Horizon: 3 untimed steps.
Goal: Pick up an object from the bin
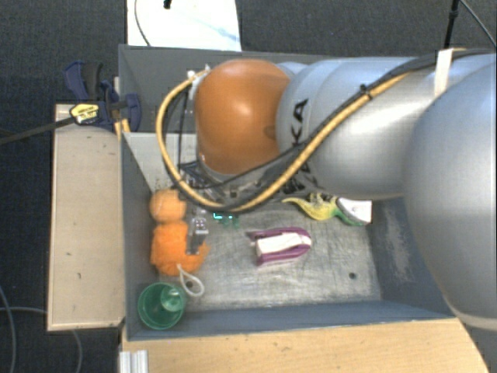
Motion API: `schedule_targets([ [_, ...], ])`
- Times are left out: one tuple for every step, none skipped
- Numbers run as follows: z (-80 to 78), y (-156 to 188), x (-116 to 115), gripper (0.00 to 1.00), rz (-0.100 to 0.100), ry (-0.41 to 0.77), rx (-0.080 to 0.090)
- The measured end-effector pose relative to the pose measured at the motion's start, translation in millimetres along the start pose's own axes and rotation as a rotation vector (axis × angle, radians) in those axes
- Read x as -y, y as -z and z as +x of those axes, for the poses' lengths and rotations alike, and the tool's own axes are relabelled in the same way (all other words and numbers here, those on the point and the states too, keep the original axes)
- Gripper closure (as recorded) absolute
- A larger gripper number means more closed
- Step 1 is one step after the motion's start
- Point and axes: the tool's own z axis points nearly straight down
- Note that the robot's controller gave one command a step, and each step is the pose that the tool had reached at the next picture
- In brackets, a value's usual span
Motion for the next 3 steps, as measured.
schedule_targets([
  [-2.2,4,1,0.00,-0.002,-0.006,0.008],
  [3.6,-39,-6,0.00,-0.002,0.186,0.014],
  [30.7,-57,-15,0.00,0.001,0.417,0.003],
])
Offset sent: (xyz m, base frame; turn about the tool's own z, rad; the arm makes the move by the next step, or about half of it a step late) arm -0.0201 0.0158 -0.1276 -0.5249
